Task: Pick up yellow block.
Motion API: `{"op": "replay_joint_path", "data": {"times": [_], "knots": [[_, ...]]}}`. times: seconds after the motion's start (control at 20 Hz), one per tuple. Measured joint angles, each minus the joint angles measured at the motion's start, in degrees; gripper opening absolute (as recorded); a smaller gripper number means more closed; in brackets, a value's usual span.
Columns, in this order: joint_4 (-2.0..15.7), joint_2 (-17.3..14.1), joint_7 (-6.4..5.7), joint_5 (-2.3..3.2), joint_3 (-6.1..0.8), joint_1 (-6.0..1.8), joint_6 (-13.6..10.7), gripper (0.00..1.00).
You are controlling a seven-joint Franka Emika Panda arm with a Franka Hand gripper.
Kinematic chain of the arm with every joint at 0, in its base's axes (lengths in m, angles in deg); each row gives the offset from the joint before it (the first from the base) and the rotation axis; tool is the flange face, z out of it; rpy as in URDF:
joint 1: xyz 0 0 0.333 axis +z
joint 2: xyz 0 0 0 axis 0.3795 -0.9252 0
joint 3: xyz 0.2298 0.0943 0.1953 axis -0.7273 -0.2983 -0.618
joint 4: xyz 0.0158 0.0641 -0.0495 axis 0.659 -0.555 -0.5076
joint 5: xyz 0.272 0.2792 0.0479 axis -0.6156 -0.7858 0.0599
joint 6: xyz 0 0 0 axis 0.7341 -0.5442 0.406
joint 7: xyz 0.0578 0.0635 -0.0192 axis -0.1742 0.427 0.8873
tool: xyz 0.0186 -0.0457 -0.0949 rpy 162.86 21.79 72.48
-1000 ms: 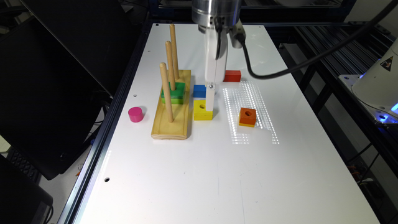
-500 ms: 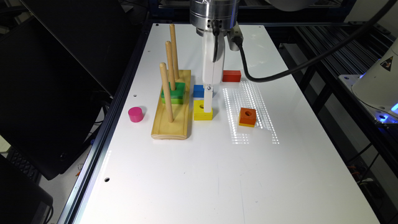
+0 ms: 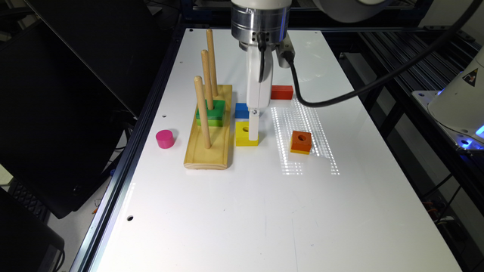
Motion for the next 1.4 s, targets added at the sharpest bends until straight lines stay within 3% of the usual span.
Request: {"op": "replay_joint_path", "data": {"times": [0.55, 0.85, 1.2, 1.4], "knots": [[0.31, -0.6, 0.00, 0.03, 0.07, -0.01, 0.1, 1.00], [0.71, -2.7, 0.00, 0.28, 0.34, 0.00, 2.0, 1.00], [3.56, -4.8, 0.01, 1.00, 1.07, -0.04, 2.0, 1.00], [4.34, -5.5, 0.02, 1.13, 1.21, -0.03, 2.0, 1.00]]}}
